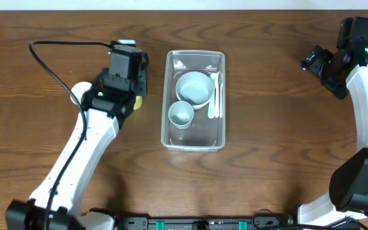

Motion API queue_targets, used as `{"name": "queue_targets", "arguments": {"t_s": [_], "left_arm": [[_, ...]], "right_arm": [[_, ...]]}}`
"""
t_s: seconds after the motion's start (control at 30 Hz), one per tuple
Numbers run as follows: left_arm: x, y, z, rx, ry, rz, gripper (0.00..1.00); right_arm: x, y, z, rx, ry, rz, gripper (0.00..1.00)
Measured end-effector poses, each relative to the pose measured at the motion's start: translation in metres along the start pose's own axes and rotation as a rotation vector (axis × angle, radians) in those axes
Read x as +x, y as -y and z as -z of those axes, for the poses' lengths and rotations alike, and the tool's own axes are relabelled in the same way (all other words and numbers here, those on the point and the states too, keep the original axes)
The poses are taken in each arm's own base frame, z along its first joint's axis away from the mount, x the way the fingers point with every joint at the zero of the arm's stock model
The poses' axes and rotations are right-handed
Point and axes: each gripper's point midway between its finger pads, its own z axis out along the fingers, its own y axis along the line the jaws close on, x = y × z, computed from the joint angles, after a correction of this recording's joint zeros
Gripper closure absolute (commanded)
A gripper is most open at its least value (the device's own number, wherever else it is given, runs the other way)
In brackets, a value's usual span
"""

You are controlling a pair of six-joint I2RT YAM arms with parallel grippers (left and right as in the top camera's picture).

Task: Pack container
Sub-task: 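Move the left gripper to the yellow cup and grasp its rim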

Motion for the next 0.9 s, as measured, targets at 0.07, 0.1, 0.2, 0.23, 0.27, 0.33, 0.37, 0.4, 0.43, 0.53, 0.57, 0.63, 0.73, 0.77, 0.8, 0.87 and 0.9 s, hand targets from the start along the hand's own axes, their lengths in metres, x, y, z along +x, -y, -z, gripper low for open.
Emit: {"name": "queue_targets", "arguments": {"t_s": [0.07, 0.1, 0.2, 0.23, 0.27, 0.33, 0.37, 0.4, 0.43, 0.53, 0.57, 0.63, 0.73, 0.77, 0.8, 0.87, 0.9], "left_arm": [[0.008, 0.001, -0.012, 0.007, -0.040, -0.002, 0.38], [0.013, 0.003, -0.018, 0.013, -0.060, -0.005, 0.38], [0.029, 0.012, -0.036, 0.037, -0.126, -0.020, 0.38], [0.033, 0.014, -0.040, 0.046, -0.144, -0.023, 0.38], [0.039, 0.017, -0.046, 0.053, -0.169, -0.028, 0.38], [0.048, 0.021, -0.052, 0.066, -0.202, -0.034, 0.39], [0.053, 0.022, -0.054, 0.070, -0.219, -0.037, 0.38], [0.057, 0.023, -0.056, 0.073, -0.237, -0.041, 0.39], [0.061, 0.023, -0.058, 0.075, -0.253, -0.043, 0.39], [0.074, 0.024, -0.063, 0.072, -0.301, -0.053, 0.41], [0.078, 0.024, -0.065, 0.071, -0.317, -0.058, 0.44], [0.087, 0.024, -0.069, 0.066, -0.350, -0.064, 0.47], [0.099, 0.023, -0.075, 0.057, -0.393, -0.074, 0.51], [0.102, 0.024, -0.077, 0.057, -0.406, -0.076, 0.55], [0.106, 0.024, -0.079, 0.056, -0.418, -0.075, 0.58], [0.111, 0.024, -0.081, 0.056, -0.437, -0.081, 0.67], [0.112, 0.025, -0.081, 0.058, -0.442, -0.082, 0.69]], "right_arm": [[0.000, 0.000, 0.000, 0.001, 0.000, 0.000, 0.01], [0.000, 0.000, 0.000, 0.000, 0.000, 0.000, 0.01], [0.000, 0.000, 0.000, 0.001, 0.000, 0.000, 0.01], [0.000, 0.000, 0.000, 0.001, 0.000, 0.000, 0.01], [0.000, 0.000, 0.000, 0.001, 0.000, 0.000, 0.01], [0.000, 0.000, 0.000, 0.000, 0.000, 0.000, 0.01], [0.000, 0.000, 0.000, 0.001, 0.000, 0.000, 0.01], [0.000, 0.000, 0.000, 0.000, 0.000, 0.000, 0.01], [0.000, 0.000, 0.000, 0.001, 0.000, 0.000, 0.01], [0.000, 0.000, 0.000, 0.000, 0.000, 0.000, 0.01], [0.000, 0.000, 0.000, 0.000, 0.000, 0.000, 0.01], [0.000, 0.000, 0.000, 0.000, 0.000, 0.000, 0.01], [0.000, 0.000, 0.000, 0.001, 0.000, 0.000, 0.01], [0.000, 0.000, 0.000, 0.001, 0.000, 0.000, 0.01], [0.000, 0.000, 0.000, 0.000, 0.000, 0.000, 0.01], [0.000, 0.000, 0.000, 0.000, 0.000, 0.000, 0.01], [0.000, 0.000, 0.000, 0.001, 0.000, 0.000, 0.01]]}}
